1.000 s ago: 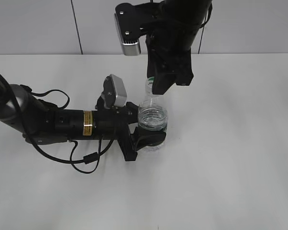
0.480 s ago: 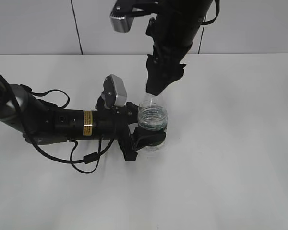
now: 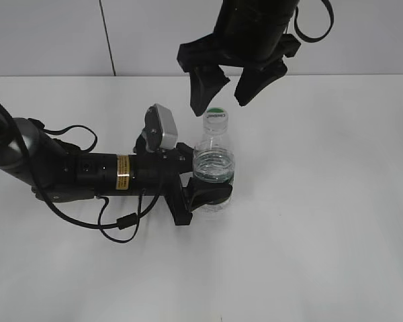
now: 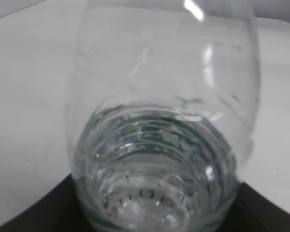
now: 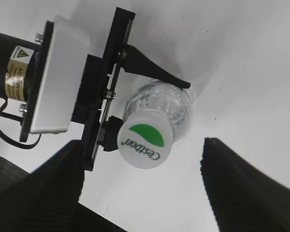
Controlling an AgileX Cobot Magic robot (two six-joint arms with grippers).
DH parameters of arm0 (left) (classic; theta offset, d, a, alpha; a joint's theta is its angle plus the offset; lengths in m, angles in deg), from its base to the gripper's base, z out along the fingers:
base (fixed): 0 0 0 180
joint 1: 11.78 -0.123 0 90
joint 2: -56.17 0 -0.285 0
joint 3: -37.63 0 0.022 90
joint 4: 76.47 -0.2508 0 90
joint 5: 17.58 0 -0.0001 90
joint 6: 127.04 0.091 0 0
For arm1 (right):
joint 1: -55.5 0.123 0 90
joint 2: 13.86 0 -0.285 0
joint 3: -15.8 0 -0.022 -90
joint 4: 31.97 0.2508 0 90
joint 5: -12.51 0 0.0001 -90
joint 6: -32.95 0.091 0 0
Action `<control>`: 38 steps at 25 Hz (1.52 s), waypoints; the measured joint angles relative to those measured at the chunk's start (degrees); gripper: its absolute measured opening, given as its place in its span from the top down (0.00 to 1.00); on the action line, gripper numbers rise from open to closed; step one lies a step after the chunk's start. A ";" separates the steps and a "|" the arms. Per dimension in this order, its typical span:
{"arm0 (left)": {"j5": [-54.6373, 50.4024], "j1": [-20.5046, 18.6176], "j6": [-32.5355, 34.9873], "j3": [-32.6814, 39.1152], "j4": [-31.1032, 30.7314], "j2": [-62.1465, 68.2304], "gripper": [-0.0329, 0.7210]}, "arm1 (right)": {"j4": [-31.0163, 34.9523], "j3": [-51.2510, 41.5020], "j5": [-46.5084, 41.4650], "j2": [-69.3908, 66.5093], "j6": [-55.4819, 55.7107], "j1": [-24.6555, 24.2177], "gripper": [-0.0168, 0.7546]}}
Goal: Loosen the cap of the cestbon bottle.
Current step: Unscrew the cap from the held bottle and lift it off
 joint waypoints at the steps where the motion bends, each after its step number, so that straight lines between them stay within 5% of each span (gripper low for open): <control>1: 0.00 0.00 0.00 0.00 0.00 0.00 0.41 | 0.00 0.00 0.00 0.00 0.86 0.00 0.24; 32: -0.18 0.00 -0.04 0.00 -0.11 -0.06 0.41 | -0.06 -0.05 -0.09 -3.00 2.84 0.00 0.38; 38: -0.17 0.00 -0.04 0.00 -0.11 -0.06 0.41 | 0.02 -0.05 -0.09 -3.00 -0.35 0.06 0.60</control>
